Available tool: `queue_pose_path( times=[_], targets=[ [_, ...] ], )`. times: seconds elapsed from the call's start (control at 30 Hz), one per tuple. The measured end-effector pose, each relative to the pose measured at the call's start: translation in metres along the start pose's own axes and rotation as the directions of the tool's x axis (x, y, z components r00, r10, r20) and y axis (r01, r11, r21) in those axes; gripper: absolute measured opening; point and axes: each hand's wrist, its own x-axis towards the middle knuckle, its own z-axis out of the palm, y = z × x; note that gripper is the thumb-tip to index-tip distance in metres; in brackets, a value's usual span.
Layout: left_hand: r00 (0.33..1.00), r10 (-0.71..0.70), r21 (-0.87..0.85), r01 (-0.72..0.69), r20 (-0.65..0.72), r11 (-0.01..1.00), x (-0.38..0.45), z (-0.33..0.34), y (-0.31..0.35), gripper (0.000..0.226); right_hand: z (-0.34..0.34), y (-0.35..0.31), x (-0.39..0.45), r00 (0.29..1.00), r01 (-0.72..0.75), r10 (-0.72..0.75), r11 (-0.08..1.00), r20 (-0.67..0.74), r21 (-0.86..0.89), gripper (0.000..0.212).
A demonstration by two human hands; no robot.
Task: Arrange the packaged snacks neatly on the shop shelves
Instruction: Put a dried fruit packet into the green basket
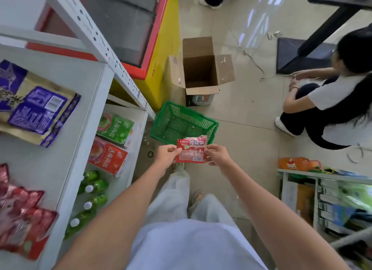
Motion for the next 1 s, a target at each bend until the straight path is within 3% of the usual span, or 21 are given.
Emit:
queue_pose_path(
  times=[0.27, 0.53, 0.8, 1.0],
  targets=[
    [0.994, 0.023, 0.174, -0.004, -0.105, 0.985, 0.104, 0.006, 0.047, 0.008, -0.003, -0.049, 0.106, 0.999, -0.033, 0.036, 0.995, 0.025, -0.093, 0.013],
    [0.985, 0.076, 0.430, -0.002, -0.154, 0.903, 0.263, 0.021, 0.056, 0.012, 0.028, -0.035, 0.280, 0.995, -0.104, 0.101, 0.987, -0.024, -0.125, 0.015],
    [0.945, 0.064, 0.479, 0.104, -0.322, 0.872, 0.473, 0.050, -0.038, 0.014, 0.109, 0.032, 0.483, 0.989, -0.142, 0.141, 0.989, -0.034, -0.031, 0.019],
    [0.965, 0.036, 0.430, 0.083, -0.261, 0.899, 0.616, 0.084, -0.143, 0.033, 0.172, 0.116, 0.635, 0.967, -0.241, 0.240, 0.970, -0.079, 0.001, 0.027]
  ],
)
